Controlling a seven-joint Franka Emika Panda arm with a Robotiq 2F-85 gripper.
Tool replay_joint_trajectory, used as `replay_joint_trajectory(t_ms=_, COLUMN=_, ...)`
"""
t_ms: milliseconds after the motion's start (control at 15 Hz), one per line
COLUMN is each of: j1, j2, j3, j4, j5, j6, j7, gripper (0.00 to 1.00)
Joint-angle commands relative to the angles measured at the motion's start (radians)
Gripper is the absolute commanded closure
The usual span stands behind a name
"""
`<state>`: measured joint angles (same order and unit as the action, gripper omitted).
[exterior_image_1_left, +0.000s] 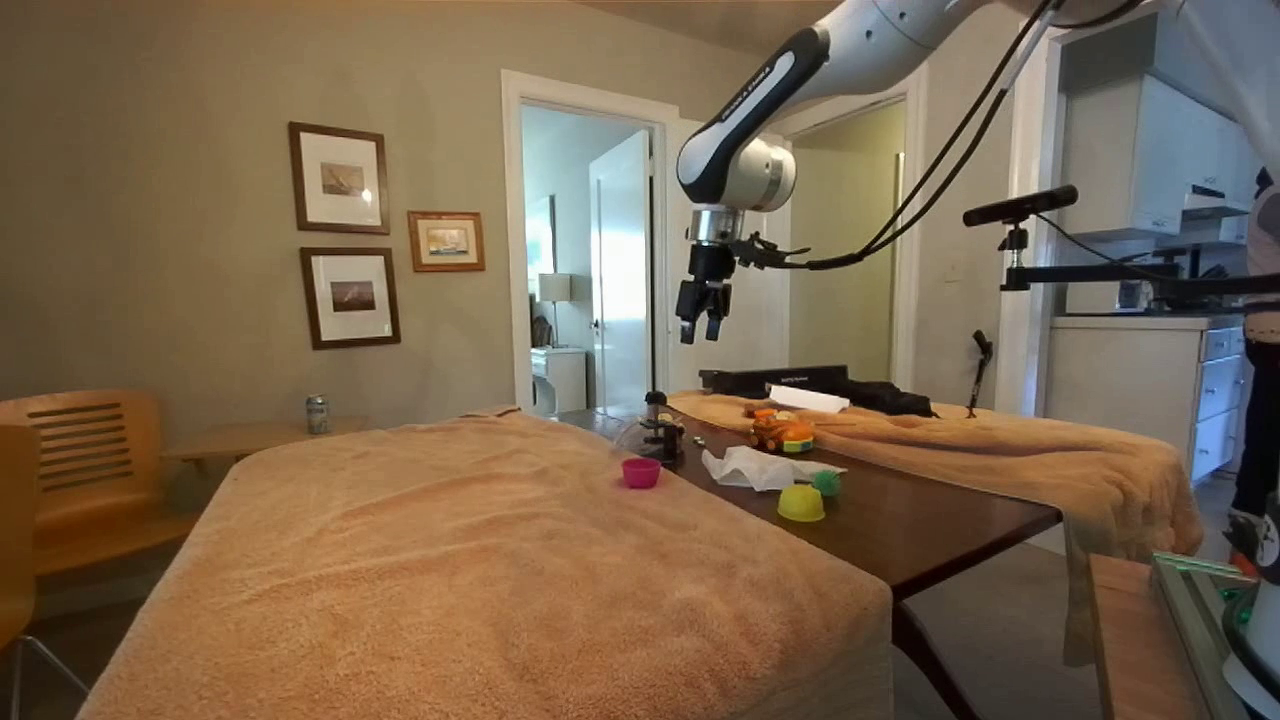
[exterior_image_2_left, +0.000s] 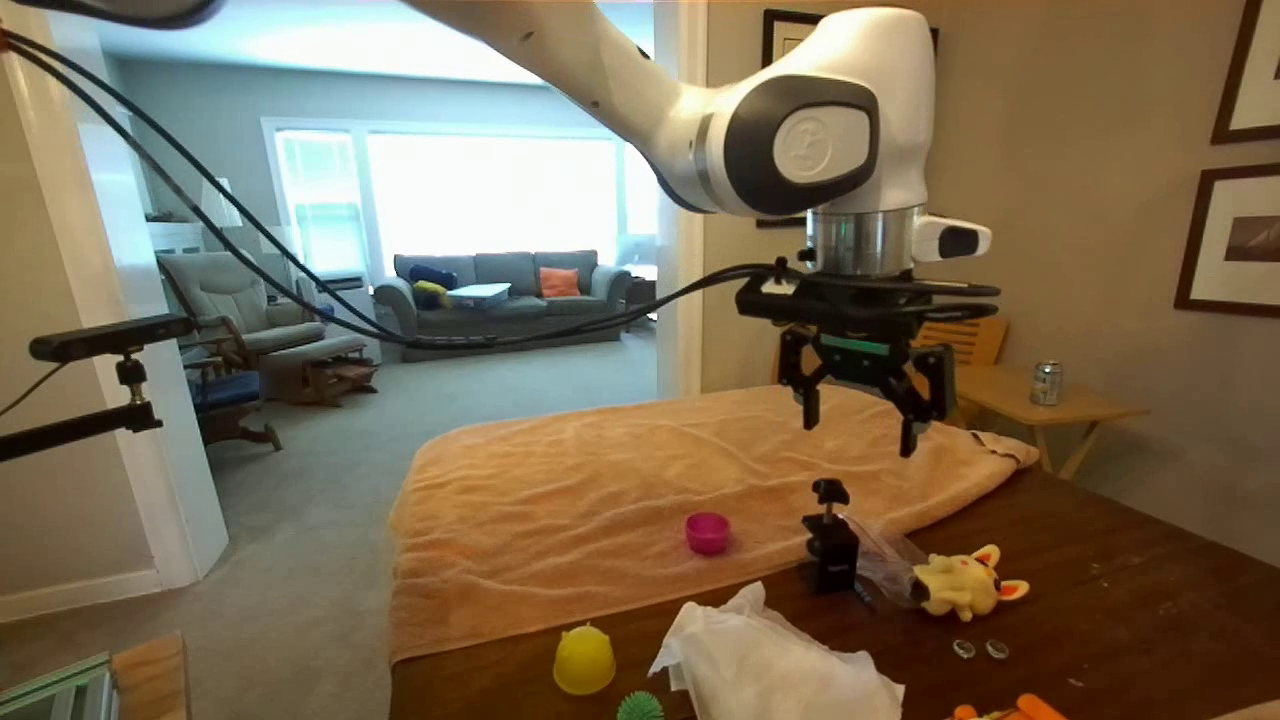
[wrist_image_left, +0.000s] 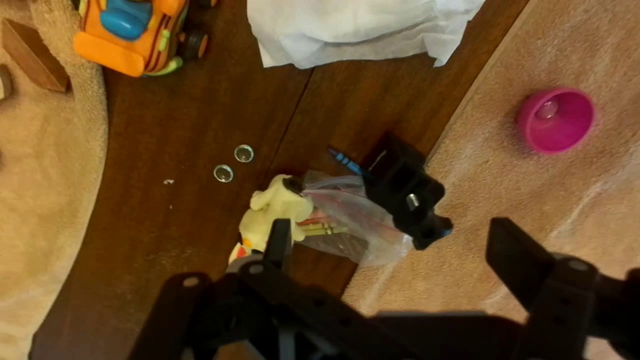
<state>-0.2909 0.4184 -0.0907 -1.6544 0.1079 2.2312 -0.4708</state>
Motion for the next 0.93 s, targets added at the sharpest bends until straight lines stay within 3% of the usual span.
replay_joint_trajectory(t_ms=0, j1=-0.02, j2=0.124, j3=-0.018, j4=0.156, j5=0.034, j6=-0.007, j7=0.149, gripper=0.0)
replay_joint_trajectory(t_ms=67, j1=-0.032, j2=0.144, j3=-0.01, j4=0.183, j5=0.046, j6=-0.004, j7=0.154, gripper=0.0)
replay_joint_trajectory(t_ms=133, j1=-0.027, j2=0.075, j3=-0.007, j4=0.088, j5=0.009, j6=-0.002, j7=0.108, gripper=0.0)
replay_joint_trajectory(t_ms=467, j1=-0.037, j2=0.131, j3=-0.005, j4=0.154, j5=0.018, j6=-0.001, j7=0.139, gripper=0.0)
replay_joint_trajectory(t_ms=867, j1=-0.025, j2=0.227, j3=-0.043, j4=0.263, j5=0.012, j6=0.005, j7=0.313, gripper=0.0)
